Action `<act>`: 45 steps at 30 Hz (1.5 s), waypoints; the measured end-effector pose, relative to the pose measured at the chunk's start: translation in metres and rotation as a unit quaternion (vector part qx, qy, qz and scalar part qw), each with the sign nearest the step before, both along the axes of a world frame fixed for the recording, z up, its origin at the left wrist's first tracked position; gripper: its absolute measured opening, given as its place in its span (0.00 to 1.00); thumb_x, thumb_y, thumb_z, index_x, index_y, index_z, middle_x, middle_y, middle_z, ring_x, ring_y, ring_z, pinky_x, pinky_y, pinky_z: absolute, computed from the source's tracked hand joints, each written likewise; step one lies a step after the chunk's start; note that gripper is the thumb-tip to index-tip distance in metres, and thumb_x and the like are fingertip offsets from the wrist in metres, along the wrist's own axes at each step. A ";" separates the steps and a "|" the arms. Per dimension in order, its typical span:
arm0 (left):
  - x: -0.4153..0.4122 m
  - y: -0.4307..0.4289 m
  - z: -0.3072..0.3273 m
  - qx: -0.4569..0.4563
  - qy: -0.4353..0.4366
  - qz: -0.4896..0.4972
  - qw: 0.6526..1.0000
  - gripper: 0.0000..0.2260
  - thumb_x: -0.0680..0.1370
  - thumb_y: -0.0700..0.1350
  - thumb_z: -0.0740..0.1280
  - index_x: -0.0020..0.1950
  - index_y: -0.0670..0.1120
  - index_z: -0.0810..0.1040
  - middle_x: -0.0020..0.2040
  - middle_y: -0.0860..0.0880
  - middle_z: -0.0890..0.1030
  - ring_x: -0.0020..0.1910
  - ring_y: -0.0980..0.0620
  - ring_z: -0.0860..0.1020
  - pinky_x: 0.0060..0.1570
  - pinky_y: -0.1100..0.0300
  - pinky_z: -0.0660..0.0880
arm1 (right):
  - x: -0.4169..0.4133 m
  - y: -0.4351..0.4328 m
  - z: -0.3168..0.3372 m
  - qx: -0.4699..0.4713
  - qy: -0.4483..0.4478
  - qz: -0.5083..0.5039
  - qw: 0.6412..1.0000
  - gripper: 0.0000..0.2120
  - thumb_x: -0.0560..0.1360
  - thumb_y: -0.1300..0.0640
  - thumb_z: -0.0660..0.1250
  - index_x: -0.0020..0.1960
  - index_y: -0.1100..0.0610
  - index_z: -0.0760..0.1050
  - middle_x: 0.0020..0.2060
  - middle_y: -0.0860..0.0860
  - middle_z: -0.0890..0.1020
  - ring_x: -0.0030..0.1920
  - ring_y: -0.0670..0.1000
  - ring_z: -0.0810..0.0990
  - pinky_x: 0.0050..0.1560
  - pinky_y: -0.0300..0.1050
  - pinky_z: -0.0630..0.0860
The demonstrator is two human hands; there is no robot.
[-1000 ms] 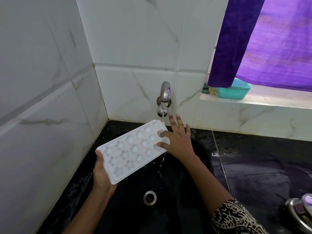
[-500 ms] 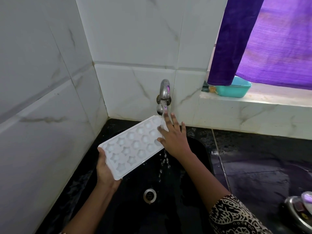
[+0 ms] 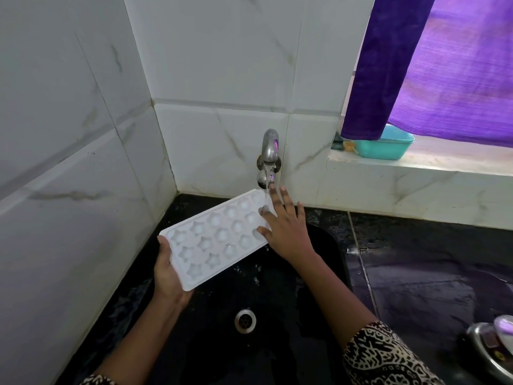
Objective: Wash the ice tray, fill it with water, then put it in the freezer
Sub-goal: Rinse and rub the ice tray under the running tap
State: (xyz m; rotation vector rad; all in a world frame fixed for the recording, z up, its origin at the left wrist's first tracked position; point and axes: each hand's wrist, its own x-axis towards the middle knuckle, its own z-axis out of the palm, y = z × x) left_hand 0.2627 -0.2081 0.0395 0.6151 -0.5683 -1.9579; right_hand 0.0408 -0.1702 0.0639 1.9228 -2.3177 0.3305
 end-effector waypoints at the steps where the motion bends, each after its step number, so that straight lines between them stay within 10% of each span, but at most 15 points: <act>1: 0.001 0.001 -0.002 0.002 0.000 -0.002 1.000 0.32 0.79 0.65 0.47 0.50 0.48 0.86 0.56 0.43 0.83 0.52 0.45 0.83 0.41 0.52 0.81 | -0.002 0.001 0.001 -0.003 0.003 0.004 1.000 0.21 0.77 0.42 0.60 0.67 0.48 0.70 0.77 0.50 0.39 0.76 0.53 0.36 0.72 0.62 0.42; 15: 0.005 0.002 -0.020 -0.019 -0.024 -0.016 0.999 0.44 0.62 0.71 0.71 0.69 0.45 0.72 0.67 0.40 0.75 0.63 0.40 0.76 0.51 0.47 0.79 | -0.007 0.007 0.000 -0.034 -0.048 0.013 0.998 0.18 0.74 0.42 0.64 0.62 0.48 0.75 0.77 0.48 0.44 0.76 0.52 0.39 0.72 0.62 0.44; 36: 0.000 0.004 -0.017 -0.012 0.002 -0.022 1.000 0.34 0.65 0.69 0.68 0.61 0.46 0.81 0.63 0.40 0.78 0.60 0.41 0.79 0.47 0.49 0.80 | -0.020 0.007 0.003 -0.012 -0.064 0.031 0.997 0.19 0.73 0.39 0.64 0.58 0.48 0.75 0.75 0.45 0.39 0.75 0.50 0.34 0.72 0.61 0.42; 45: 0.000 0.006 -0.014 -0.004 -0.012 -0.002 1.000 0.33 0.76 0.67 0.51 0.70 0.44 0.70 0.63 0.41 0.78 0.58 0.42 0.80 0.44 0.51 0.80 | -0.004 0.003 -0.002 -0.009 -0.018 0.022 1.000 0.21 0.77 0.45 0.61 0.68 0.50 0.69 0.77 0.50 0.41 0.75 0.52 0.34 0.72 0.63 0.42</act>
